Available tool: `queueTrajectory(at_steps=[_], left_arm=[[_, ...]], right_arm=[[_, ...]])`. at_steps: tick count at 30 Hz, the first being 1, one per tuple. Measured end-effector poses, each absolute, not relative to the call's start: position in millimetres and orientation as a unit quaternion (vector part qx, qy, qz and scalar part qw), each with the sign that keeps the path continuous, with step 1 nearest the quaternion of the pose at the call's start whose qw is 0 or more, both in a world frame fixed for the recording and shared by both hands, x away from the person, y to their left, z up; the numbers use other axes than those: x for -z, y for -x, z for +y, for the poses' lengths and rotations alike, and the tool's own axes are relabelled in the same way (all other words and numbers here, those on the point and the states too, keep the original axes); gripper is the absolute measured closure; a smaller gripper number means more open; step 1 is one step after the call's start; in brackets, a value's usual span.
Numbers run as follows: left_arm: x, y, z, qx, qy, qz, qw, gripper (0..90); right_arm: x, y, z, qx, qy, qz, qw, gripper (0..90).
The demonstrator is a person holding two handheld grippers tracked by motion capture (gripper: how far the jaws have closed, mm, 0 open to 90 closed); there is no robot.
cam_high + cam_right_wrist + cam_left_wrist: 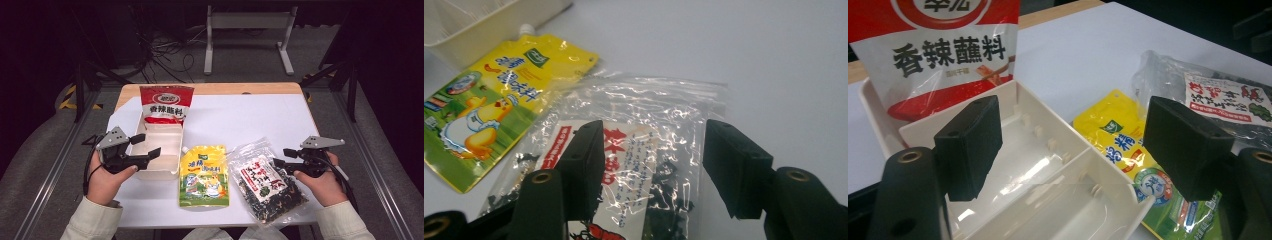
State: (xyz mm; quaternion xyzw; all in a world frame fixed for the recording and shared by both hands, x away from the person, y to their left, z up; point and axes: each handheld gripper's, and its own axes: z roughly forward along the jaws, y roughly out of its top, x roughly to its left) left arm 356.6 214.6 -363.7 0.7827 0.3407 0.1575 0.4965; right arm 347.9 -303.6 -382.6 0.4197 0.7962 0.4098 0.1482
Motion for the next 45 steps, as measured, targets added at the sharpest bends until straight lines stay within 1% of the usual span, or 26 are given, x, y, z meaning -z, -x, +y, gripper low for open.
queueTrajectory(at_steps=[3, 8, 23, 29, 31, 37, 43, 45], left_arm=[[364.1, -355.1, 209.6, -0.147, -0.788, 0.333, 0.497, 25.9], [363.6, -353.1, 204.0, -0.144, -0.795, 0.323, 0.494, 24.9], [368.5, -351.5, 198.2, -0.145, -0.802, 0.319, 0.483, 23.7], [370.5, -351.8, 196.9, -0.141, -0.805, 0.317, 0.48, 23.6], [371.2, -351.7, 196.2, -0.138, -0.806, 0.318, 0.48, 23.6], [372.1, -351.6, 194.1, -0.138, -0.811, 0.311, 0.475, 24.9], [372.0, -351.2, 194.0, -0.139, -0.81, 0.312, 0.476, 24.7], [371.8, -351.1, 194.0, -0.139, -0.811, 0.312, 0.475, 24.7]], right_arm=[[387.0, -351.2, -306.3, -0.397, -0.431, 0.798, 0.142, 41.7], [394.7, -357.0, -308.1, -0.384, -0.448, 0.795, 0.139, 37.6], [410.5, -378.8, -303.3, -0.33, -0.472, 0.81, 0.11, 42.1], [418.7, -388.1, -302.2, -0.316, -0.481, 0.812, 0.093, 41.7], [421.4, -390.8, -301.7, -0.311, -0.484, 0.813, 0.084, 43.4], [425.3, -396.5, -298.7, -0.305, -0.489, 0.814, 0.075, 43.9], [428.7, -398.5, -295.5, -0.298, -0.493, 0.815, 0.06, 51.2], [429.3, -398.7, -295.3, -0.297, -0.494, 0.816, 0.057, 52.0]])
